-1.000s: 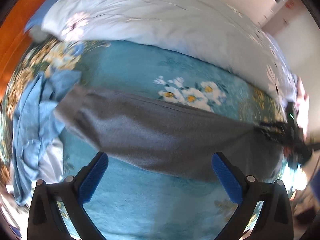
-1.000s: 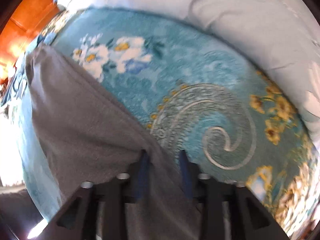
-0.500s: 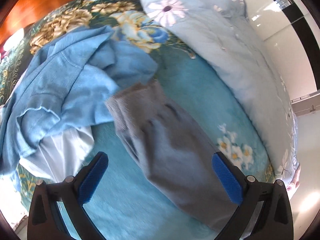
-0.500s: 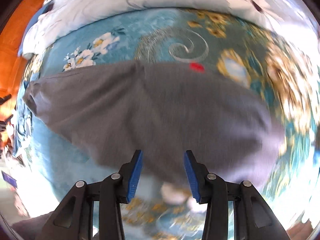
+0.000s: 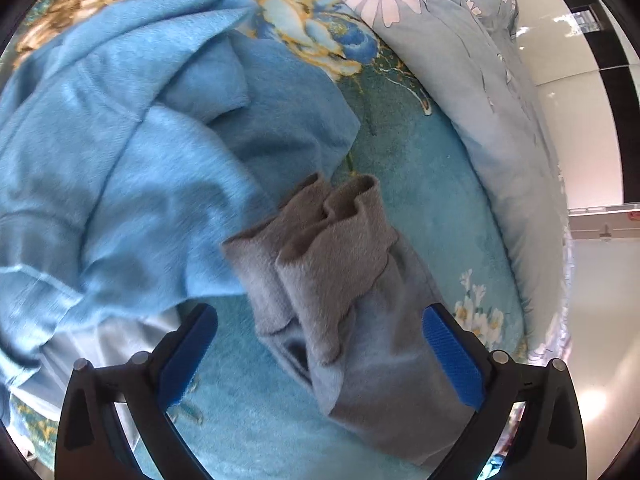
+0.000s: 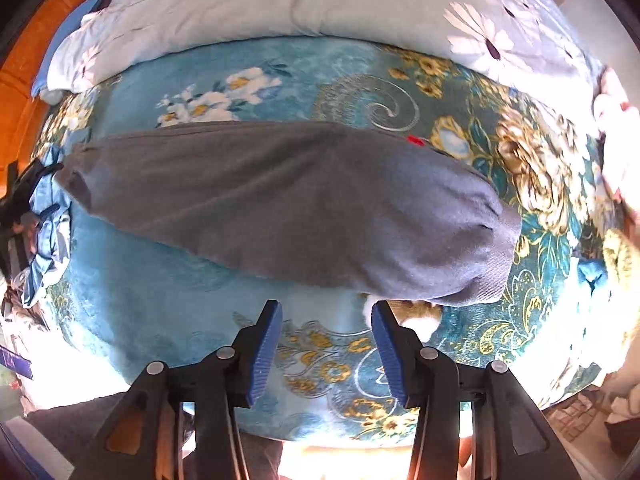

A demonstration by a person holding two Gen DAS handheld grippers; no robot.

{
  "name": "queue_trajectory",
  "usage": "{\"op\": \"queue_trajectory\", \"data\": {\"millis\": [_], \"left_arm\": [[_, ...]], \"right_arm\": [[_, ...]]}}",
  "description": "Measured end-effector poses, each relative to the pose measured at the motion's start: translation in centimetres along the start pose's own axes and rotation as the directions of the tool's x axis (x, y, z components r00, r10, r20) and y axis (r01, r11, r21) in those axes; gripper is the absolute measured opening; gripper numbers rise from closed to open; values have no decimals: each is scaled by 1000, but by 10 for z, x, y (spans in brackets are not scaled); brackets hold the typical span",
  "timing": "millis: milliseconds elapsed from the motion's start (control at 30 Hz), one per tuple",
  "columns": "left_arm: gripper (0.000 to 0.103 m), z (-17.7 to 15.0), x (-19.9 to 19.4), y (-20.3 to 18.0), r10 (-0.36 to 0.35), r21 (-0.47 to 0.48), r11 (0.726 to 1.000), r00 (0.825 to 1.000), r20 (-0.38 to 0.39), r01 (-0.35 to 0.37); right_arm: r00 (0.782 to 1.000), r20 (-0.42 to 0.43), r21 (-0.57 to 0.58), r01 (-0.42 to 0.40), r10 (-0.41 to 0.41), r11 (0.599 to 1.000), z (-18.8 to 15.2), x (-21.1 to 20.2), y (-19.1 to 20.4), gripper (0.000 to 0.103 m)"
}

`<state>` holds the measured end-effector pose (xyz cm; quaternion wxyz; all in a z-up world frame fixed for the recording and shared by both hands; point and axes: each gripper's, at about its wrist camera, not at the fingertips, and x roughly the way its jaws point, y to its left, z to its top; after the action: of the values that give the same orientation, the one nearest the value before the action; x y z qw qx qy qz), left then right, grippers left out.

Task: Fold clothes
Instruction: 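Grasp the stacked cuffs with the left gripper and lift them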

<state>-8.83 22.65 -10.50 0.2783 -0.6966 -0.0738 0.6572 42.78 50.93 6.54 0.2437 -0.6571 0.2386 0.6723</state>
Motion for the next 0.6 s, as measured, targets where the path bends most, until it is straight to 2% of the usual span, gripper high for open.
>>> {"op": "queue_trajectory", "data": {"millis": [33, 67, 133, 200, 267, 333, 433, 533, 600], "left_arm": [[95, 3, 2, 0, -16, -3, 1000, 1000, 5, 16], [89, 3, 2, 1, -24, -51, 998, 999, 38, 26], [59, 6, 6, 5, -27, -64, 998, 999, 18, 28], [47, 8, 10, 11, -30, -87, 996, 1000, 1, 30], [41, 9, 12, 17, -46, -112, 993, 999, -5, 46], [22, 10, 10, 19, -45, -101, 994, 999, -2, 44], [15, 9, -1, 12, -42, -50, 998, 999, 32, 43], [15, 7, -22, 12, -75, -49, 996, 991, 107, 81], [15, 4, -20, 18, -57, -58, 996, 994, 95, 63]], "right_arm": [[1000, -2, -15, 7, -7, 1000, 2, -2, 8, 50], [1000, -4, -36, 12, -12, 999, 3, -5, 17, 50], [1000, -4, -70, 21, -21, 997, 5, -10, 33, 51], [1000, -5, -89, 30, -31, 996, 6, -14, 43, 51], [999, -7, -102, 39, -40, 994, 7, -18, 51, 52], [999, -9, -108, 45, -46, 993, 7, -20, 56, 52], [998, -12, -121, 57, -59, 991, 8, -24, 63, 53], [997, -16, -131, 69, -72, 989, 10, -28, 67, 53], [997, -9, -134, 71, -73, 988, 11, -33, 68, 53]]}}
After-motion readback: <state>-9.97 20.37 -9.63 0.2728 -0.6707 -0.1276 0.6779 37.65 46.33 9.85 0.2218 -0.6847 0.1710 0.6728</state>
